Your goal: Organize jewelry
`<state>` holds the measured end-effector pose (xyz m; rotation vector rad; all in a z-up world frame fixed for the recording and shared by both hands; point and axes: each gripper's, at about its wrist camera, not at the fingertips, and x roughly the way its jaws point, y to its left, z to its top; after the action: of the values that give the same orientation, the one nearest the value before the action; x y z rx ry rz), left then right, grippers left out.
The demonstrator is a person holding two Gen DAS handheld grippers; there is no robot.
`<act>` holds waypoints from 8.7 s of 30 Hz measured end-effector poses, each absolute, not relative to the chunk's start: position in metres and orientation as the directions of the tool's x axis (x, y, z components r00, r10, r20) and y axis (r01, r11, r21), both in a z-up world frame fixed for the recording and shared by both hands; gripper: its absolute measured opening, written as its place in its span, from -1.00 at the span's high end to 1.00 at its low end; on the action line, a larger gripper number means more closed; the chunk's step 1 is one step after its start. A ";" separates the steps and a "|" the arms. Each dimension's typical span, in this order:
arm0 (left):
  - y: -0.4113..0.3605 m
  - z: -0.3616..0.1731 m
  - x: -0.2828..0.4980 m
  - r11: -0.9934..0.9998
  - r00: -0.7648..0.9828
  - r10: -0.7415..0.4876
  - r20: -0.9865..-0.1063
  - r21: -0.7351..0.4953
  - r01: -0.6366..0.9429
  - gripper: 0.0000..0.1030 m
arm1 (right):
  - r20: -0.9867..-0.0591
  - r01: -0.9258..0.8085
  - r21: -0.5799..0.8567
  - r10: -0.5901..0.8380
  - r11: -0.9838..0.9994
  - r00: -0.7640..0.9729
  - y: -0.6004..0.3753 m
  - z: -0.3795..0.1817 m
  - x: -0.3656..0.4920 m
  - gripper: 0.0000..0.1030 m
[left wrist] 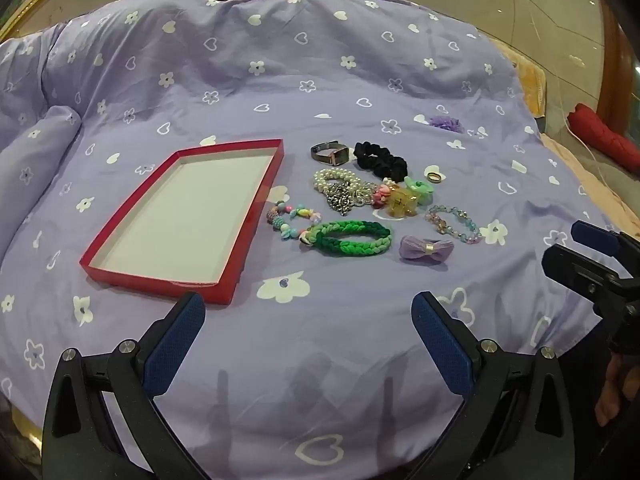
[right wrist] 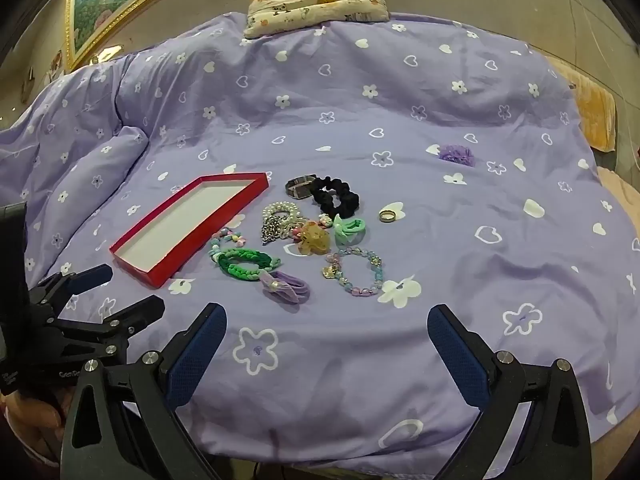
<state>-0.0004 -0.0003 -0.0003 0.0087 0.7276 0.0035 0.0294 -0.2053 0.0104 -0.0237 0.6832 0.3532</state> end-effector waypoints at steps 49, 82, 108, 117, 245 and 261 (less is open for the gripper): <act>0.005 0.006 -0.006 0.999 0.757 0.009 -0.654 -0.021 -0.029 -1.00 | -0.602 -0.350 0.121 0.349 0.929 0.718 -0.199 0.006 0.022 -0.97; 0.003 0.003 0.001 0.999 0.744 -0.005 -0.669 -0.030 -0.020 -1.00 | -0.599 -0.346 0.139 0.357 0.928 0.717 -0.202 0.004 0.025 -0.97; -0.001 -0.021 0.074 0.988 0.657 -0.089 -0.749 0.019 0.156 -0.78 | -0.668 -0.323 0.193 0.365 0.927 0.649 -0.219 -0.014 0.083 -0.77; -0.019 -0.033 0.106 0.955 0.609 -0.097 -0.787 0.098 0.279 -0.78 | -0.728 -0.323 0.192 0.355 0.927 0.586 -0.216 -0.031 0.116 -0.77; 0.207 -0.066 0.248 0.988 0.486 -0.033 -0.873 -0.102 -0.116 0.16 | -0.812 -0.653 0.253 0.523 0.713 0.257 0.064 -0.066 0.302 0.75; 0.212 -0.045 0.234 0.986 0.515 -0.008 -0.857 -0.094 -0.141 -0.09 | -0.789 -0.645 0.297 0.561 0.704 0.249 0.058 -0.054 0.302 0.55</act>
<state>0.2338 0.2124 -0.0448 -0.1589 1.0275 0.0807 0.3016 0.0579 -0.0543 -0.0945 1.0314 0.8226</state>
